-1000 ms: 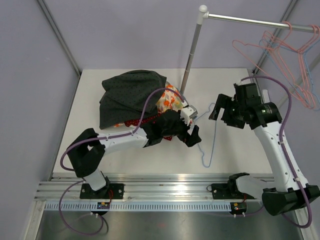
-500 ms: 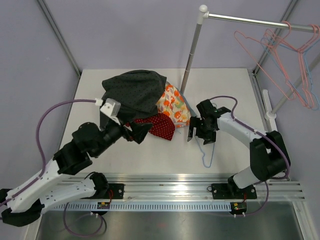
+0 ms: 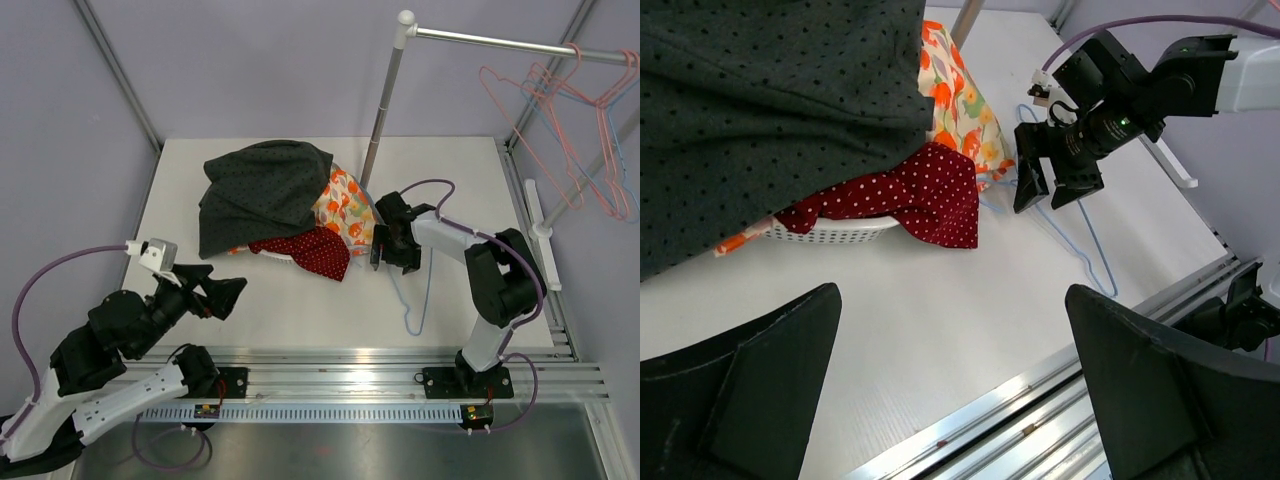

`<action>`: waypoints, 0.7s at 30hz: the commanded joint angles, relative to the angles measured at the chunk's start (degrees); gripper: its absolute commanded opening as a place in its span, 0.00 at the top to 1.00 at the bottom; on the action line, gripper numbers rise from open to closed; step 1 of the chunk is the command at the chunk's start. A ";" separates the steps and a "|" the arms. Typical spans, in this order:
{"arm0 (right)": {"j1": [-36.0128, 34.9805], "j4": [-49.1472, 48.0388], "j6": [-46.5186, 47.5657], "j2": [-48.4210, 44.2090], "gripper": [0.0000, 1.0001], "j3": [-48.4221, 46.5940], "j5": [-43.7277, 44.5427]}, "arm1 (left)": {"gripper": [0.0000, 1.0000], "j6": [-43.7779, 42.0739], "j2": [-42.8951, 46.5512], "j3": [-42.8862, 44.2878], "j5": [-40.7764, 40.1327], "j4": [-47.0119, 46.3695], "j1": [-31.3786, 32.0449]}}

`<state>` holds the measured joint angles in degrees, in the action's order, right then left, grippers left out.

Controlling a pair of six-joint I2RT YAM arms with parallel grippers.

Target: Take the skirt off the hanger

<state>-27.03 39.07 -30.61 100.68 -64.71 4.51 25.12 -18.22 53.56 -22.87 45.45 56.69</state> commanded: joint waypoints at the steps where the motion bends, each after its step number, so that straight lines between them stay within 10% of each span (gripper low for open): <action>1: -0.40 -3.89 -0.85 1.88 0.21 0.54 3.23 | 0.01 0.19 2.30 -1.97 -1.57 1.05 -0.08; 8: -0.48 -9.19 -3.75 1.27 1.00 7.31 2.69 | 0.01 -0.43 3.10 -2.85 -2.44 0.43 -0.08; 21: -0.75 6.54 -1.91 -23.68 1.00 -12.26 7.87 | 0.01 -0.78 -0.94 -3.11 -1.38 0.16 -0.08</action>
<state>-27.22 43.48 -33.26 84.66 -67.26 8.36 25.10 -17.76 50.83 -24.01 47.53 56.69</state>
